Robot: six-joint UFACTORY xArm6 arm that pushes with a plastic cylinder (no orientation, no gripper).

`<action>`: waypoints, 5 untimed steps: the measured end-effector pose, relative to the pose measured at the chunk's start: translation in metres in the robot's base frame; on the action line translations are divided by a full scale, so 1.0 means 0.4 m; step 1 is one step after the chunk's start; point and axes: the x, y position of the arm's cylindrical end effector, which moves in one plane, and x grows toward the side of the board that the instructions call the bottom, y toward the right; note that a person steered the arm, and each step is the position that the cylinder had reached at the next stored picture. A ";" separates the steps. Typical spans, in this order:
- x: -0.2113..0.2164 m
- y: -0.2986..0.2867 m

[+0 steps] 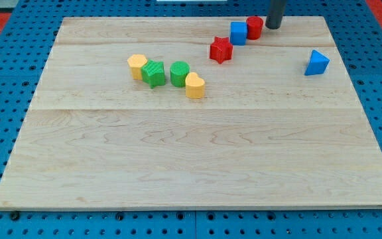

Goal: Move the red circle to the top left side

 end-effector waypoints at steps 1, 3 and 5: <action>-0.001 -0.117; 0.038 -0.363; 0.163 -0.331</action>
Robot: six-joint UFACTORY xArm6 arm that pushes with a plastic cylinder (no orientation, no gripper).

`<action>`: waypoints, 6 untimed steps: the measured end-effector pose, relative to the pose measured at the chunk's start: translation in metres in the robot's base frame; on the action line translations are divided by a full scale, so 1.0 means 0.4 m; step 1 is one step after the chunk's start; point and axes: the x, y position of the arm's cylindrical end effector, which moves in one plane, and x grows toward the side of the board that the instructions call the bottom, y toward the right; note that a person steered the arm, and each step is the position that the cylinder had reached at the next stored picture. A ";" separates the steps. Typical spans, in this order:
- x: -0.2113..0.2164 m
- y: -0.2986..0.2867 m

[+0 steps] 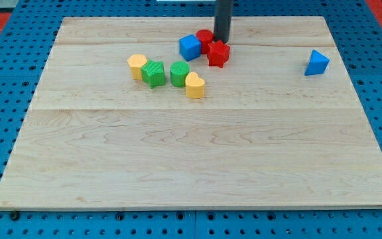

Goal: Move the red circle to the top left side

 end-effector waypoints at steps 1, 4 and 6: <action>-0.017 -0.123; -0.107 -0.318; -0.002 -0.483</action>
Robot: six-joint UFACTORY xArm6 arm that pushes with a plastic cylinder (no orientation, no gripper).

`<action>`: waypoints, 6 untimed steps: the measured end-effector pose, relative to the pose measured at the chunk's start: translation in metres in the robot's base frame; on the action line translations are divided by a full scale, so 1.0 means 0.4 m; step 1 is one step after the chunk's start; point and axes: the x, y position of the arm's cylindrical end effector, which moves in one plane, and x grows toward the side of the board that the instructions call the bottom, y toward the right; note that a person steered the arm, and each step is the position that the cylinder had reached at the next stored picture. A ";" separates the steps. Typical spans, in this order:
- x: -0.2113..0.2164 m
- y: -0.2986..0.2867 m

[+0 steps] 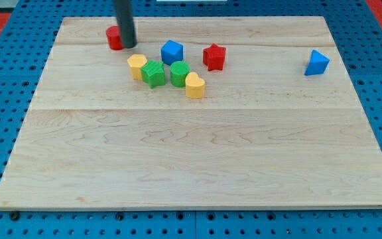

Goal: Move the red circle to the top left side

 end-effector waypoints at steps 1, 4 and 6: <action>-0.062 -0.051; -0.062 -0.079; -0.058 -0.102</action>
